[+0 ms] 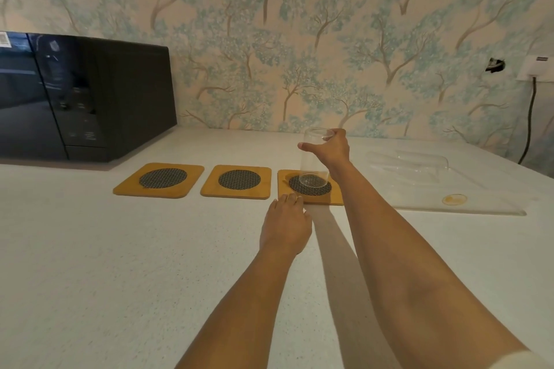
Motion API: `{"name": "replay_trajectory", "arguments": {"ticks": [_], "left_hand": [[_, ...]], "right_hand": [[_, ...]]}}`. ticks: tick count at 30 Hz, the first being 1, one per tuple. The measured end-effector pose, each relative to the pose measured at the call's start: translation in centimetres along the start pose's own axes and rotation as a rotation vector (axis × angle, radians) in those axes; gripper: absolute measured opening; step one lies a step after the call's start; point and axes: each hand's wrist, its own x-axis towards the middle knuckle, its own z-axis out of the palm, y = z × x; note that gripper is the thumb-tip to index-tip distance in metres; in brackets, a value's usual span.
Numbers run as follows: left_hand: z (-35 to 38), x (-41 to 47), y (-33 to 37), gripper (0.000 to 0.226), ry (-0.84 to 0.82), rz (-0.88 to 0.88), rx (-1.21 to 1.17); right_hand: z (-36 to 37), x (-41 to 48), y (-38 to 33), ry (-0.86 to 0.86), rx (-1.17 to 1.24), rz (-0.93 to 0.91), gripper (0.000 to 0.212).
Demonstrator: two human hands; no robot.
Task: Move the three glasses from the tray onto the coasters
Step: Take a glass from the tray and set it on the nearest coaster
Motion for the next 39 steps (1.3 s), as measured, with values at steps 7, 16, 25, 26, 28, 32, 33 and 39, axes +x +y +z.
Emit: {"name": "replay_trajectory", "arguments": {"ticks": [7,16,25,26,28,32,33,39], "left_hand": [[0.1,0.2,0.1,0.051,-0.006,-0.018,-0.01],[0.1,0.2,0.1,0.052,-0.01,-0.026,-0.02],[0.1,0.1,0.1,0.052,-0.01,-0.029,-0.024],[0.1,0.1,0.1,0.052,-0.009,-0.028,-0.025],[0.1,0.1,0.1,0.052,-0.012,-0.029,-0.023],[0.0,0.0,0.1,0.052,-0.01,-0.026,-0.013],[-0.1,0.0,0.1,0.052,-0.011,-0.026,-0.016],[-0.2,-0.1,0.2,0.052,-0.014,-0.029,-0.019]], "right_hand": [[0.7,0.0,0.2,-0.001,-0.013,-0.003,0.09],[1.0,0.1,0.6,0.015,-0.016,0.012,0.086],[1.2,0.0,0.8,0.02,-0.015,0.032,0.087],[1.2,-0.1,0.8,0.012,-0.017,0.033,0.088],[1.1,-0.2,0.8,-0.011,-0.034,0.039,0.09],[0.4,-0.4,0.8,-0.069,-0.06,0.028,0.093],[0.2,-0.4,0.9,-0.079,-0.058,0.023,0.092],[-0.5,-0.1,1.5,-0.165,0.017,0.044,0.088]]}}
